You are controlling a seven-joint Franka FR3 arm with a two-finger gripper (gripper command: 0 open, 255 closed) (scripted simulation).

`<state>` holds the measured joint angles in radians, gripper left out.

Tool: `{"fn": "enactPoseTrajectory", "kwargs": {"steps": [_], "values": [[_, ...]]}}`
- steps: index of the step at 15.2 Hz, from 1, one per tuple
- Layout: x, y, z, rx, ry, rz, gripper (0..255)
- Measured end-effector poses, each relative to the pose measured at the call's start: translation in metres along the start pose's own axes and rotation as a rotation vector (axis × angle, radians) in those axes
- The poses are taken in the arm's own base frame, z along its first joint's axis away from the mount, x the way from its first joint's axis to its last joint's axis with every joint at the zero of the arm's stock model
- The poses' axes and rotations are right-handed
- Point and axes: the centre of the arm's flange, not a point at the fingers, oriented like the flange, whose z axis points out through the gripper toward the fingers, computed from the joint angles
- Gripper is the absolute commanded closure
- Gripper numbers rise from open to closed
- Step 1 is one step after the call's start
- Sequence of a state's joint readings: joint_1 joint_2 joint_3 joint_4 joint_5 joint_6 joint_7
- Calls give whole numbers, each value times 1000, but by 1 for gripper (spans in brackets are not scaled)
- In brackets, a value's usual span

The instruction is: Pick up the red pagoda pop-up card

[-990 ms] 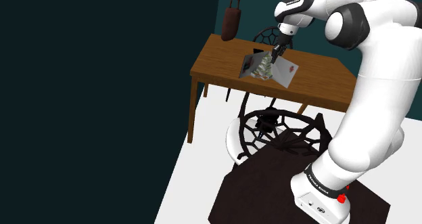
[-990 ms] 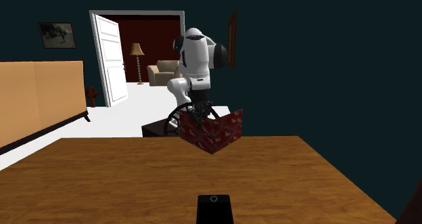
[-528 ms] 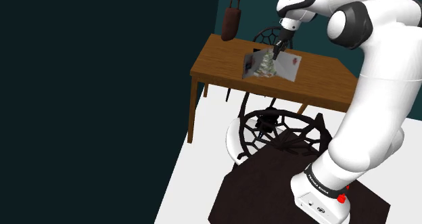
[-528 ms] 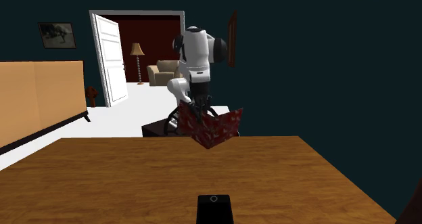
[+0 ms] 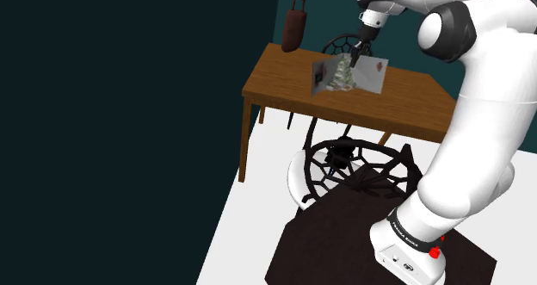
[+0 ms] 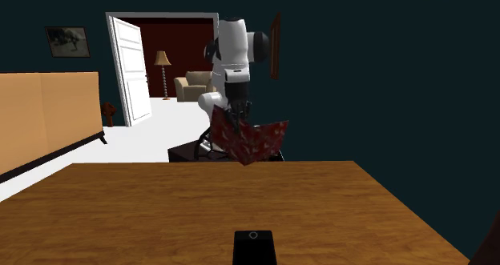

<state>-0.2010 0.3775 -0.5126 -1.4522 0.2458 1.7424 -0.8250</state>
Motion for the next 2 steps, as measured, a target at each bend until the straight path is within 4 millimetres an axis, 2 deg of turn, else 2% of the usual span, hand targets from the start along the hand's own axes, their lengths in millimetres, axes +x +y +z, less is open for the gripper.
{"fn": "enactPoseTrajectory", "kwargs": {"steps": [2], "values": [[-1, 0, -8, 0, 0, 0, 255]]}}
